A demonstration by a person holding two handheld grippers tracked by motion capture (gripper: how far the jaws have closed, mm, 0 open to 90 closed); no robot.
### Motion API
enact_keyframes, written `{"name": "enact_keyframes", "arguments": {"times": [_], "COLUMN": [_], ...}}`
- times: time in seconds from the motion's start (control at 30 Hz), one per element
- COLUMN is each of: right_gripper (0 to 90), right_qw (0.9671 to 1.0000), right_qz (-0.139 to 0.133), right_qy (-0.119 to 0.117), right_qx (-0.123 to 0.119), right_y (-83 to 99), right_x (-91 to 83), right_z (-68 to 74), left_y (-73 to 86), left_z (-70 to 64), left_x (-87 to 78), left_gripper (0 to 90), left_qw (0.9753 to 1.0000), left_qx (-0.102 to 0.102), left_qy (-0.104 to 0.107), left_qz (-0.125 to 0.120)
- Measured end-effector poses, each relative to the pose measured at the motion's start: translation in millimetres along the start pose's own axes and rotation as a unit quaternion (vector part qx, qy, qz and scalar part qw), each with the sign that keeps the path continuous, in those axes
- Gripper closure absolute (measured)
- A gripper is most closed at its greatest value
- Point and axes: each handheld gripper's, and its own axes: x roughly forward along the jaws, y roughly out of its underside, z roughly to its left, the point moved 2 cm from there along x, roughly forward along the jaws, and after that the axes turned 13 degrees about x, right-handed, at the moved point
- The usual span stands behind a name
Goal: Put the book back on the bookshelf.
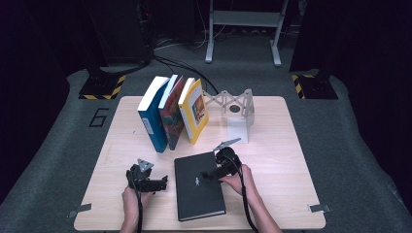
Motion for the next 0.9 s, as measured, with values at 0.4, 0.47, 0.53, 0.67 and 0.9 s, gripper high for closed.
{"name": "enact_keyframes", "arguments": {"times": [0.4, 0.47, 0.53, 0.67, 0.9], "right_gripper": [27.8, 29.1, 30.2, 41.4, 52.0], "right_qw": [0.9997, 0.9995, 0.9995, 0.9987, 0.9972], "right_qz": [0.016, 0.020, 0.021, 0.020, 0.024], "right_qy": [-0.015, -0.018, -0.013, -0.030, -0.045], "right_qx": [0.008, 0.017, 0.021, 0.036, 0.054], "right_y": [-25.3, -28.1, -30.5, -35.7, -43.7], "right_x": [9.7, 10.1, 10.4, 5.4, -1.6], "right_z": [-2.6, -4.2, -6.0, -9.3, -9.5], "left_y": [0.0, 0.0, 0.0, 0.0, 0.0], "left_z": [0.0, 0.0, 0.0, 0.0, 0.0], "left_x": [0.0, 0.0, 0.0, 0.0, 0.0], "left_gripper": [0.0, 0.0, 0.0, 0.0, 0.0], "left_qw": [1.0000, 1.0000, 1.0000, 1.0000, 1.0000], "left_qx": [0.000, 0.000, 0.000, 0.000, 0.000], "left_qy": [0.000, 0.000, 0.000, 0.000, 0.000], "left_qz": [0.000, 0.000, 0.000, 0.000, 0.000]}}
